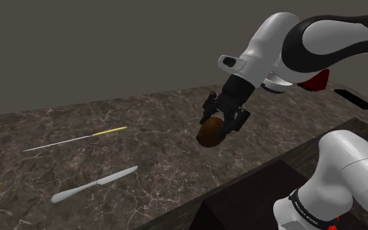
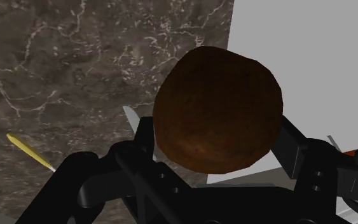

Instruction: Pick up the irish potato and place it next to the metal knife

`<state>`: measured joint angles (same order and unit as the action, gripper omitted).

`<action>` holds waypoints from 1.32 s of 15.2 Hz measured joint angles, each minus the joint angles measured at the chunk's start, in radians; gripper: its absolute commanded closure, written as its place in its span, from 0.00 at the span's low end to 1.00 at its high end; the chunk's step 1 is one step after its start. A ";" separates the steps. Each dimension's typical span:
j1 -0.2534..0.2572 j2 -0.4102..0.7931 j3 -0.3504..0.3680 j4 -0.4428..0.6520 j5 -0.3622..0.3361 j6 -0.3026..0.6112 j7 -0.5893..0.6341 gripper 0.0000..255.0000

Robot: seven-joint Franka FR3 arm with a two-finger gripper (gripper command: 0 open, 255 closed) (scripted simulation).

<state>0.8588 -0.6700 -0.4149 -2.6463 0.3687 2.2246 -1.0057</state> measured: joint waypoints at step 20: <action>0.287 0.512 0.177 0.345 0.262 0.269 0.160 1.00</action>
<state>1.1457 -0.1585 -0.2377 -2.3014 0.6307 2.4938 -0.8460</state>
